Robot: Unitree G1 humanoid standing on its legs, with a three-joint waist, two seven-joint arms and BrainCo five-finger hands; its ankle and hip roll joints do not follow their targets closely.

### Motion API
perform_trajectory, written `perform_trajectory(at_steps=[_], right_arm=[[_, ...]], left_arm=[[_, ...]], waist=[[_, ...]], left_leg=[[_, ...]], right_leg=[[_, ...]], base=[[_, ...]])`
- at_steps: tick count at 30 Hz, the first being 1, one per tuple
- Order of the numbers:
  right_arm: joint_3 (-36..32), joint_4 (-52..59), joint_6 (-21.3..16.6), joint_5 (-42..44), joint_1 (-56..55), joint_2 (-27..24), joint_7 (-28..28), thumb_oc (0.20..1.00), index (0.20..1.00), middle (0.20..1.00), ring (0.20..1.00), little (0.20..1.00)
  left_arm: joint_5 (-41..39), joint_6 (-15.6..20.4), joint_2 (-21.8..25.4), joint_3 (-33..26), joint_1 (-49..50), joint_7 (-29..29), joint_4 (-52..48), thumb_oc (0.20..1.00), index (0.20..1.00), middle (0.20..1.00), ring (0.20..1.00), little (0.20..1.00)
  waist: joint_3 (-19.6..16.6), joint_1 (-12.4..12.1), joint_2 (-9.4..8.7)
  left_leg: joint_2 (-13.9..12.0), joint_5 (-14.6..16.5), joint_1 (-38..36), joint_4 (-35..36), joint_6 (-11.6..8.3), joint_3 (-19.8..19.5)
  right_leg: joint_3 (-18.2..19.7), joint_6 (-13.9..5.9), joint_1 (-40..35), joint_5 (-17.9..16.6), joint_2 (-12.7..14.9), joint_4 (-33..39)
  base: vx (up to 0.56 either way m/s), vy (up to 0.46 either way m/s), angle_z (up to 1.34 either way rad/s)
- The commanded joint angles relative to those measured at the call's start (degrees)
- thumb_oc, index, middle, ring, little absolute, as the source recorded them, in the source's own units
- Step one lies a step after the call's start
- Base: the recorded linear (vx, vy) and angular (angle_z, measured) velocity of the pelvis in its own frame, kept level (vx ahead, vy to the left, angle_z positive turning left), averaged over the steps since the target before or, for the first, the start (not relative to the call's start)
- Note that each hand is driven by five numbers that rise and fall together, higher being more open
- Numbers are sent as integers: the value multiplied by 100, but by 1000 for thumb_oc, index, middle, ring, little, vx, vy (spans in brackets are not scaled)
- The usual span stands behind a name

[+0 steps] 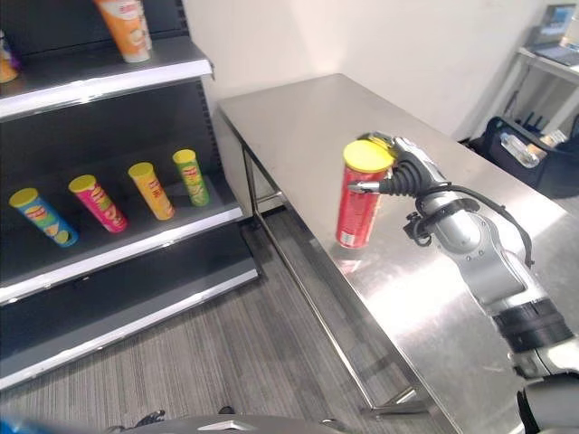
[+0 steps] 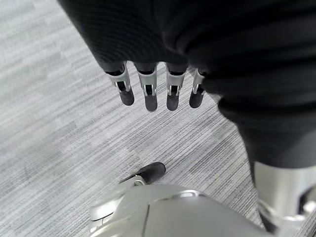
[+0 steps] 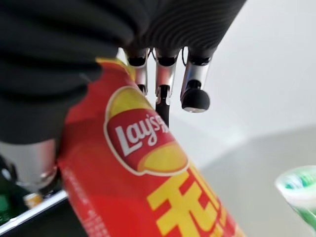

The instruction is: Put the goods on the table back onto the shelves and tidy them up.

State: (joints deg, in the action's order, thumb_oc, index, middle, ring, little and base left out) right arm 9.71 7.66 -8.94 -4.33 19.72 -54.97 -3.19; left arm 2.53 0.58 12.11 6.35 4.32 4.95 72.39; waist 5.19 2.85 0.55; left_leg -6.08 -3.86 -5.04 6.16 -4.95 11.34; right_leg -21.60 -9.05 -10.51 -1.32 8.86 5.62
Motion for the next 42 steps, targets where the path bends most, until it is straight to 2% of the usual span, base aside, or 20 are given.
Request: perform_trajectory(at_steps=[1, 9, 11, 13, 18, 20, 21, 22, 23, 24, 25, 26, 28, 29, 30, 32, 34, 35, 38, 42], right_arm=[[-263, 216, -270, -367, 414, 152, -440, 200, 200, 200, 200, 200], [-217, 617, -299, -391, 472, 359, -652, 200, 200, 200, 200, 200], [-226, 639, -271, -461, 448, 322, -661, 200, 200, 200, 200, 200], [-197, 642, -231, -582, 381, 187, -699, 200, 200, 200, 200, 200], [-278, 658, -157, -662, 182, 89, -703, 200, 200, 200, 200, 200], [-317, 659, -136, -650, 107, 114, -708, 200, 200, 200, 200, 200], [-322, 652, -90, -755, 92, 144, -727, 200, 200, 200, 200, 200], [-329, 656, -89, -756, 83, 146, -727, 200, 200, 200, 200, 200], [-223, 558, 54, -975, 158, 267, -717, 200, 200, 200, 200, 200], [-212, 551, 55, -979, 172, 274, -720, 200, 200, 200, 200, 200], [93, 487, 127, -1103, 496, 422, -729, 200, 200, 200, 200, 200], [107, 480, 129, -1103, 513, 426, -731, 200, 200, 200, 200, 200], [185, 467, 120, -1113, 545, 472, -725, 200, 200, 200, 200, 200], [138, 565, 107, -1102, 519, 467, -702, 200, 200, 200, 200, 200], [120, 603, 92, -1075, 521, 469, -692, 200, 200, 200, 200, 200], [114, 612, 100, -1069, 540, 470, -691, 200, 200, 200, 200, 200], [245, 612, 71, -1032, 669, 450, -660, 200, 200, 200, 200, 200], [249, 609, 71, -1031, 678, 449, -661, 200, 200, 200, 200, 200], [454, 547, 48, -939, 818, 418, -560, 200, 200, 200, 200, 200], [644, 396, 72, -990, 1026, 287, -578, 200, 200, 200, 200, 200]], left_arm=[[102, 21, 179, 182, -317, 124, 206, 1000, 1000, 1000, 1000, 1000], [-208, 81, 197, 167, -421, 286, -225, 1000, 1000, 1000, 1000, 1000], [-281, 87, 141, 146, -397, 334, -214, 1000, 1000, 1000, 1000, 1000], [-308, 97, 107, 50, -408, 489, -152, 1000, 1000, 1000, 1000, 1000], [-231, 88, 126, 30, -409, 522, -171, 1000, 1000, 1000, 1000, 1000], [-158, 108, 146, 130, -454, 539, -230, 1000, 1000, 1000, 1000, 1000], [-35, 128, 153, 217, -475, 544, -247, 1000, 1000, 1000, 1000, 1000], [-34, 129, 155, 221, -475, 545, -246, 1000, 1000, 1000, 1000, 1000], [94, 120, 263, 313, -568, 468, -271, 1000, 1000, 1000, 1000, 1000], [95, 120, 268, 306, -569, 467, -270, 1000, 1000, 1000, 1000, 1000], [299, 106, 457, 445, -619, 408, -428, 1000, 1000, 1000, 1000, 1000], [300, 103, 459, 435, -617, 407, -432, 1000, 1000, 1000, 1000, 1000], [419, 78, 555, 481, -672, 343, -449, 1000, 1000, 1000, 1000, 1000], [504, 54, 593, 556, -747, 276, -454, 1000, 1000, 1000, 1000, 1000], [533, 53, 592, 590, -777, 236, -445, 1000, 1000, 1000, 1000, 1000], [561, 51, 583, 615, -811, 220, -438, 1000, 1000, 1000, 1000, 1000], [622, 42, 506, 732, -896, 151, -397, 1000, 1000, 1000, 1000, 1000], [622, 42, 505, 728, -900, 151, -396, 1000, 1000, 1000, 1000, 1000], [618, 61, 403, 787, -953, 37, -397, 1000, 1000, 1000, 1000, 1000], [660, 83, 378, 902, -1012, -17, -474, 1000, 1000, 1000, 1000, 1000]], waist=[[26, -244, -85], [443, -403, -136], [416, -388, -126], [455, -329, -120], [390, -251, 58], [321, -233, 94], [248, -230, 99], [244, -239, 85], [200, -248, 16], [196, -266, -10], [241, -305, -24], [237, -308, -40], [293, -228, 17], [371, -98, 63], [379, -66, 82], [393, -41, 90], [483, 54, 84], [479, 54, 86], [575, 88, -14], [608, 121, -62]], left_leg=[[-623, -104, -135, -144, -597, 574], [-756, -249, 881, -1061, -684, 232], [-959, -268, 804, -922, -708, 267], [-1462, -462, 620, -697, -763, 397], [-1833, -776, 399, -372, -959, 348], [-1713, -637, 547, -433, -989, 169], [-1514, -313, 544, -388, -966, 233], [-1497, -308, 542, -389, -960, 243], [-1085, -54, 481, -240, -791, 372], [-1057, -55, 472, -230, -779, 404], [-549, 155, 418, -116, -432, 643], [-529, 157, 423, -116, -422, 658], [-385, 249, 383, -116, -281, 713], [-249, 284, 327, -116, -183, 695], [-201, 315, 285, -116, -152, 698], [-161, 304, 279, -116, -132, 669], [28, 385, 207, -116, -64, 552], [25, 368, 224, -116, -63, 554], [325, 450, 181, -116, -21, 348], [461, 501, 222, -116, 21, 129]], right_leg=[[316, 174, 87, 566, -250, -149], [78, 267, 201, 570, -201, -91], [-19, 196, 225, 523, -133, -88], [-174, 52, 317, 430, 140, -154], [-238, -142, 383, 446, 419, -243], [-271, -311, 348, 310, 681, -211], [-274, -446, 323, 63, 1020, -216], [-267, -454, 328, 59, 1038, -215], [-207, -566, 548, -408, 1479, -425], [-171, -573, 579, -408, 1511, -442], [-209, -554, 1032, -1146, 2020, -952], [-183, -560, 1062, -1145, 2044, -971], [140, -404, 1310, -866, 1854, -1387], [603, -254, 1519, -505, 1334, -1580], [683, -173, 1526, -244, 1086, -1555], [713, -118, 1523, -159, 896, -1473], [1002, -6, 1678, 95, 205, -1213], [1002, 2, 1688, 70, 200, -1195], [1175, 19, 1932, -164, -378, -644], [1046, -22, 2038, -335, -407, -366]], base=[[-53, -69, 2], [-135, -8, 31], [-3, 177, 68], [-12, 315, 45], [47, 319, 28], [177, 535, 24], [164, 464, 30], [176, 624, 61], [71, 338, 59], [123, 793, 56], [50, 472, -2], [62, 612, -9], [73, 384, -4], [142, 412, 32], [116, 281, 46], [63, 97, 36], [108, 130, 32], [122, 87, 66], [133, 36, 21], [103, -43, 27]])
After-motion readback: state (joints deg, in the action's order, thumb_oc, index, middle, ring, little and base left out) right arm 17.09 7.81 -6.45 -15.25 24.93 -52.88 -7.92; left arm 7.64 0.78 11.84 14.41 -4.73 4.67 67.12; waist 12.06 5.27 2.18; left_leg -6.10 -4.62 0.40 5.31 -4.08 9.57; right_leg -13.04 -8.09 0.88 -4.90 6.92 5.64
